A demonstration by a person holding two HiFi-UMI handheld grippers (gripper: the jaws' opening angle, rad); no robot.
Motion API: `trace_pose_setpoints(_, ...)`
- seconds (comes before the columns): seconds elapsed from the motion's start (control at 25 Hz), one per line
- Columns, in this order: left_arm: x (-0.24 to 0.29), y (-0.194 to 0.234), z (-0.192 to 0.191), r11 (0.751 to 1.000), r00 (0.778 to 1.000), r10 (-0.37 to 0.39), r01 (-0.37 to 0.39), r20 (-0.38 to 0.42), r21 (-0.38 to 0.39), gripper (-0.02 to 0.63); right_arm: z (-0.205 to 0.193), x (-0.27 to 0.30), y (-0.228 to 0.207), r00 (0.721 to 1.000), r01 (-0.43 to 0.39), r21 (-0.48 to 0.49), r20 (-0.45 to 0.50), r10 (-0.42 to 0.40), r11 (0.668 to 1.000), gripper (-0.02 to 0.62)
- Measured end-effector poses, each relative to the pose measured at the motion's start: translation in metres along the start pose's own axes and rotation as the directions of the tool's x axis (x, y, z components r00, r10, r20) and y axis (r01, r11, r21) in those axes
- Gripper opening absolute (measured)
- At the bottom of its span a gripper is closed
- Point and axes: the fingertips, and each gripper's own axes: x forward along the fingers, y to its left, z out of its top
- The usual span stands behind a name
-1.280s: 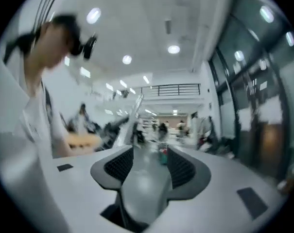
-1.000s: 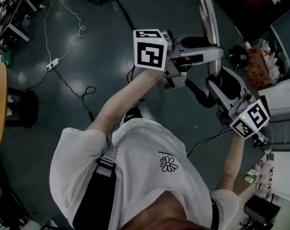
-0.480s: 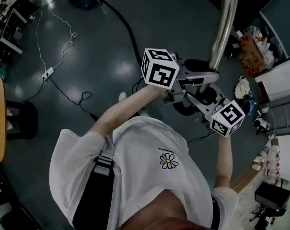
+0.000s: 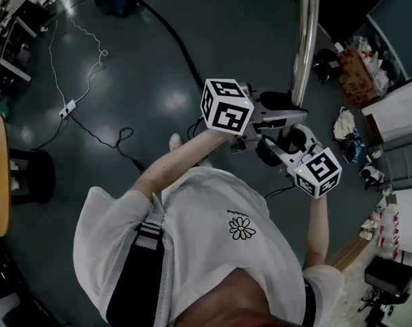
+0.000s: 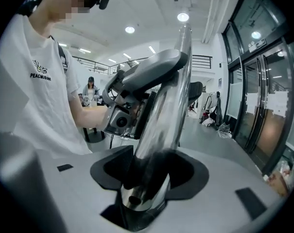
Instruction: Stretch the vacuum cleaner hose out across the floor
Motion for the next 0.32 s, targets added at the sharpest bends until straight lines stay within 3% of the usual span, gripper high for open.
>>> trace_pose_setpoints(0.32, 0.0016, 0.0023, -0.0072, 1.000, 1.000, 0.022, -0.022, 0.019, 0.007, 0.173, -0.0100, -0.0005, 0.0006, 1.000, -0.016, -0.017, -0.027, 0.015, 1.000, 0.209)
